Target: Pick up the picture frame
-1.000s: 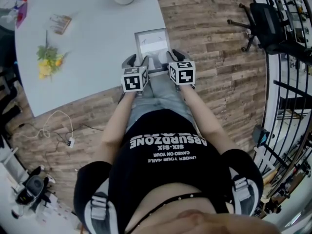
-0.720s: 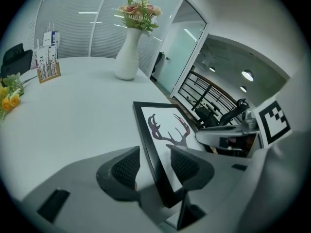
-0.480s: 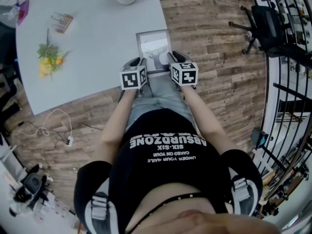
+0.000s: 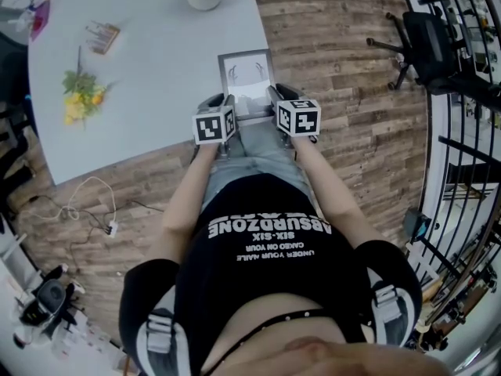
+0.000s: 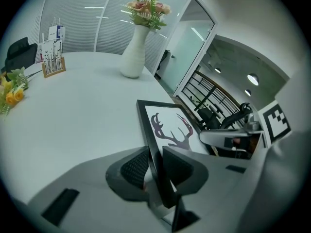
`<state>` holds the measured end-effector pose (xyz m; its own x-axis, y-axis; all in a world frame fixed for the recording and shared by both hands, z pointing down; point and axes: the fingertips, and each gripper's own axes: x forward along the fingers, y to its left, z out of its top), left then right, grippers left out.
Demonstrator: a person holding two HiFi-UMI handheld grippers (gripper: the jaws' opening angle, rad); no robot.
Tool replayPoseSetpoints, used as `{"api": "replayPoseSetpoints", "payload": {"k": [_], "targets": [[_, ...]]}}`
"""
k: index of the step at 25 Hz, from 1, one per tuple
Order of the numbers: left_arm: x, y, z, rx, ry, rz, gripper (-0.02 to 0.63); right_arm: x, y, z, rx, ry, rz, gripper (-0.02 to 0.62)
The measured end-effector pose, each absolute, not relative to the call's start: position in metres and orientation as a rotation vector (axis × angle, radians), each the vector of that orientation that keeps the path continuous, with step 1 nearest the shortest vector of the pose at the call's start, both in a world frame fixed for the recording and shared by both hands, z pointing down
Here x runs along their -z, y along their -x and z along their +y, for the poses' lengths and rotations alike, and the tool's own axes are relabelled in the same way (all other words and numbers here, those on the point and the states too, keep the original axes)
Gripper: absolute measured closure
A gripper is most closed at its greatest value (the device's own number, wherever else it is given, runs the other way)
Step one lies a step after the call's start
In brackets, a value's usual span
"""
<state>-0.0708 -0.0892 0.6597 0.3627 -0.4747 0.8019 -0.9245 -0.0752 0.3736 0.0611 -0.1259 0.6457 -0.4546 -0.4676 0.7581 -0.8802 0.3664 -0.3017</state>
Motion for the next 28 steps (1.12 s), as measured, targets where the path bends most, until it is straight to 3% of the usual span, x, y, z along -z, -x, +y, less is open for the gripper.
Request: {"api": "replayPoseSetpoints", "payload": {"k": [28], "targets": [[-0.532,0.095,-0.096,-0.450,-1.853,-1.315,0.506,-0.530,-0.040,-0.130,-1.025,-1.119,-2.260,0.503]]}}
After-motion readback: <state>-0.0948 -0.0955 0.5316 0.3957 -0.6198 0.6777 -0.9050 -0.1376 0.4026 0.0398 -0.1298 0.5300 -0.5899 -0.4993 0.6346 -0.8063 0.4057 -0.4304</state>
